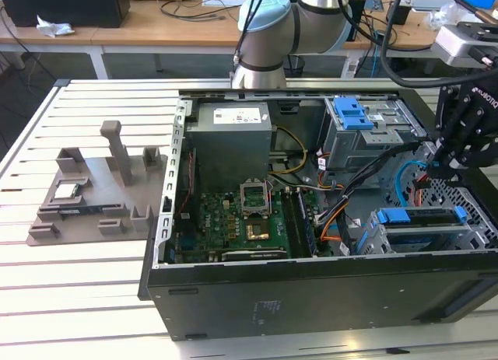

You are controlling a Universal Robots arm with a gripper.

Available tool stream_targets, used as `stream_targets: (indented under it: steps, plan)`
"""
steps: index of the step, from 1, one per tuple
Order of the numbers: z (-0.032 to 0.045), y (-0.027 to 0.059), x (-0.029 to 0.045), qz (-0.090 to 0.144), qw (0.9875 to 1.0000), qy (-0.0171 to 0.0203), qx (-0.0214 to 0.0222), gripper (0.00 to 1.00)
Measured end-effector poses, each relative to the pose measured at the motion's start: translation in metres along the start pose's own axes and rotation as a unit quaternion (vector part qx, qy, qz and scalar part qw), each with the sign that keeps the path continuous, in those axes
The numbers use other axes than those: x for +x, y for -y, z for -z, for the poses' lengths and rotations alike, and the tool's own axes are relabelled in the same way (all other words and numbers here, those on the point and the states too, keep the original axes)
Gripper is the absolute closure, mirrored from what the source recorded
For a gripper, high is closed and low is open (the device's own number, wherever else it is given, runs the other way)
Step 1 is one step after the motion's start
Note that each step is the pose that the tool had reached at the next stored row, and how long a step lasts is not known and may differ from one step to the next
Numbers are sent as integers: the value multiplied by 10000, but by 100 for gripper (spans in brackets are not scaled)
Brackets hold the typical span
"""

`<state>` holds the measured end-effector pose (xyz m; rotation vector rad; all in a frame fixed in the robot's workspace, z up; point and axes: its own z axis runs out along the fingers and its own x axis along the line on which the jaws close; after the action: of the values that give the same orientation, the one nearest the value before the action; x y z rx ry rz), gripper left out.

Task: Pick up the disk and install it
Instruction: 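Insert the first disk wire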

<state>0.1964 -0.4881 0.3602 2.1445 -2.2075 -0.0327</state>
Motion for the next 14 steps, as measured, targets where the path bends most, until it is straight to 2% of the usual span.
stream_targets:
  steps: [2, 7, 14]
  plan:
    - [0, 0, 0, 0, 10000, 0, 0, 84]
    - [3, 0, 8, 0, 10000, -3, 1, 84]
    - [-13, -3, 273, 0, 10000, 6, 0, 84]
